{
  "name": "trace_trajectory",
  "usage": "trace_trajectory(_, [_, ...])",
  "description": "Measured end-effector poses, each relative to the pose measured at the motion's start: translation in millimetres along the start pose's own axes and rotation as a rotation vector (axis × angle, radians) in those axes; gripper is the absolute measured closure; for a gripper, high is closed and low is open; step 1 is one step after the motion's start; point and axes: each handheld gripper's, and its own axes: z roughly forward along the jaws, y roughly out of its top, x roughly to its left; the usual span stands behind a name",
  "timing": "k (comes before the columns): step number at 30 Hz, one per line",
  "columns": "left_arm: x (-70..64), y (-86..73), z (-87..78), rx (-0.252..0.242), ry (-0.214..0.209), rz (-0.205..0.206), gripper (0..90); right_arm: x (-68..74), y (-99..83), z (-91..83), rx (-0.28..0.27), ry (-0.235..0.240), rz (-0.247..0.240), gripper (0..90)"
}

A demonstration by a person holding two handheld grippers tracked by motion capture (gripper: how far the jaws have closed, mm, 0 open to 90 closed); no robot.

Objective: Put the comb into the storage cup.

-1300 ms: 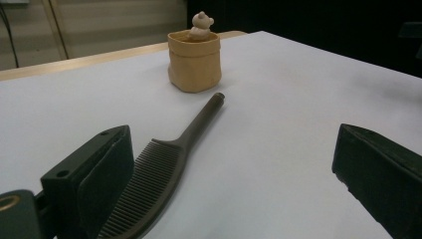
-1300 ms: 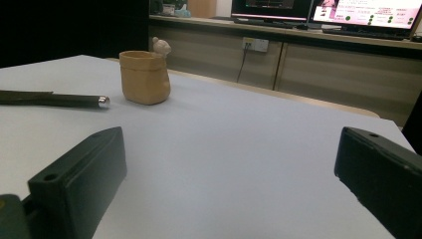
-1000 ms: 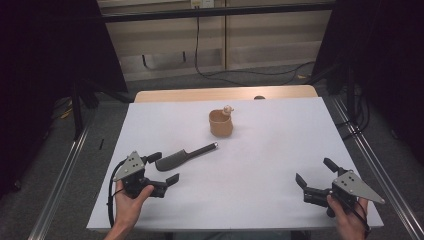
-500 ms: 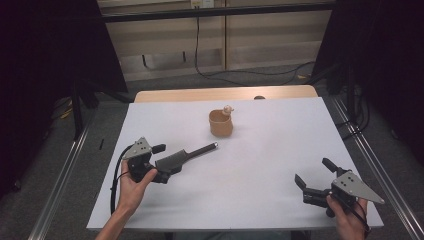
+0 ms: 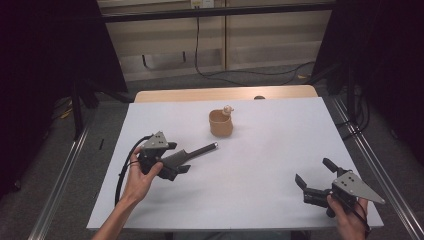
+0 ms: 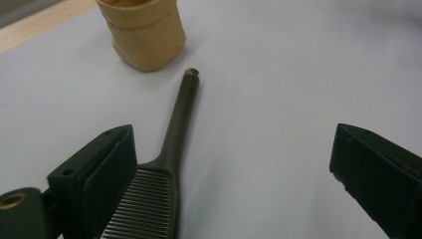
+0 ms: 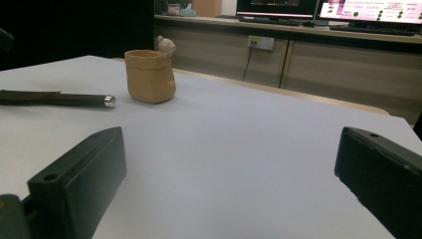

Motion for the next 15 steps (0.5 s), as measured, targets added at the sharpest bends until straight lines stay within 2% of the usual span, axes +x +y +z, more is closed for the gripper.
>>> trace_trajectory(2, [1.7, 2.9, 2.2, 0.037, -0.015, 0.017, 5.9, 0.0, 0.0, -0.1, 0.0, 0.001, 0.001, 0.0])
trace_trajectory(4, [2.3, 6.9, 2.3, 0.061, -0.003, 0.028, 6.4, -0.1, -0.1, 0.2, 0.0, -0.002, -0.001, 0.0])
trace_trajectory(8, [4.8, 13.9, 3.0, 0.072, -0.016, 0.023, 8.6, 0.4, -0.1, 0.4, 0.002, 0.001, -0.001, 0.0])
trace_trajectory(11, [7.0, 19.3, 9.4, 0.118, -0.034, 0.036, 7.8, 0.5, -0.4, 0.6, 0.005, 0.006, -0.002, 0.0])
trace_trajectory(15, [6.7, 19.2, 11.6, 0.139, -0.037, 0.035, 7.3, 0.2, -0.2, -0.3, 0.002, 0.005, -0.002, 0.0])
